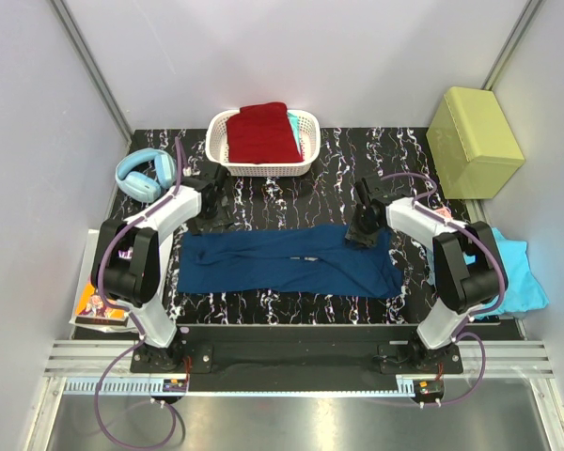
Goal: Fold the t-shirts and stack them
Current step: Fold the other side of the tshirt into a rectangle
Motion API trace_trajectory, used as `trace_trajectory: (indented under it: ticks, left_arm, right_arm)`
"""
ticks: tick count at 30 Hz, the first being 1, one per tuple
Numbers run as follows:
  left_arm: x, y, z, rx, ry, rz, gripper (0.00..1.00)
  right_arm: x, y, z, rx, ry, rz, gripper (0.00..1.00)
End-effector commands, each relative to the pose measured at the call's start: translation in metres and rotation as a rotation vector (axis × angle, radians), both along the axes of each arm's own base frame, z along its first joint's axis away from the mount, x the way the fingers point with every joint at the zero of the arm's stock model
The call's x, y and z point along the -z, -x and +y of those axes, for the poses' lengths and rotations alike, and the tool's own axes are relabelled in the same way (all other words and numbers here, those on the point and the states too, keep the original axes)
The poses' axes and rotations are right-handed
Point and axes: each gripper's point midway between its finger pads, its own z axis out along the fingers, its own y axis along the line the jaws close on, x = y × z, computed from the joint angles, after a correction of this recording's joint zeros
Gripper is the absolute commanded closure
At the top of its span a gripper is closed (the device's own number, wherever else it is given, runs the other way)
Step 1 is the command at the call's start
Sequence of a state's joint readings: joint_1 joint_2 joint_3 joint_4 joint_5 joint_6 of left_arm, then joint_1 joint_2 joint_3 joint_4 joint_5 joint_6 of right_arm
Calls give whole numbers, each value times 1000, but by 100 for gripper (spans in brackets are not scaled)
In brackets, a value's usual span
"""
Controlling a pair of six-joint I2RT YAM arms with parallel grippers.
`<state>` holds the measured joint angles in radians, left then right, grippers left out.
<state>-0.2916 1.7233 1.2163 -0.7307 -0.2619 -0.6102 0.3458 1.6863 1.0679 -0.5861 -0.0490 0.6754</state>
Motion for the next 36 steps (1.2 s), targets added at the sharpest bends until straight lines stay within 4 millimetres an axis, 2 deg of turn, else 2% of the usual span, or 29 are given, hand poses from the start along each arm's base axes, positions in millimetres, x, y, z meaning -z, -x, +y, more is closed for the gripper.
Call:
trace_trajectory:
  ticks: [1,6,8,15,24,26,28,34,36]
  left_arm:
    - [-8,-5,-4,10,15,-42,26]
    - [-10,-5,-4,8,16,-47,27]
    - [-8,-5,-4,7,18,-42,26]
    - [-6,-7,-9,14,22,-37,27]
    - [-2,-4,-8,13,16,-23,27]
    - [0,-3,-8,12,17,-19,27]
    - [0,-2,-8,12,16,-16,27]
    - [0,0,-7,14,11,-17,27]
    - [2,0,-7,13,12,-12,27]
  right_arm:
    - [-18,-12,10,0,-54,-48,61]
    - [-50,-12,13,2,-79,-125,56]
    - [-52,-9,13,-2,-78,-118,55]
    - [-25,3,12,-17,-60,-20,54]
    - [-9,5,8,-23,-29,13,51]
    - [-3,5,8,-20,-22,29,54]
    - [0,5,9,-22,-22,41,62]
    - [3,7,12,-28,-37,56,62]
    - [2,10,11,-31,-39,58,66]
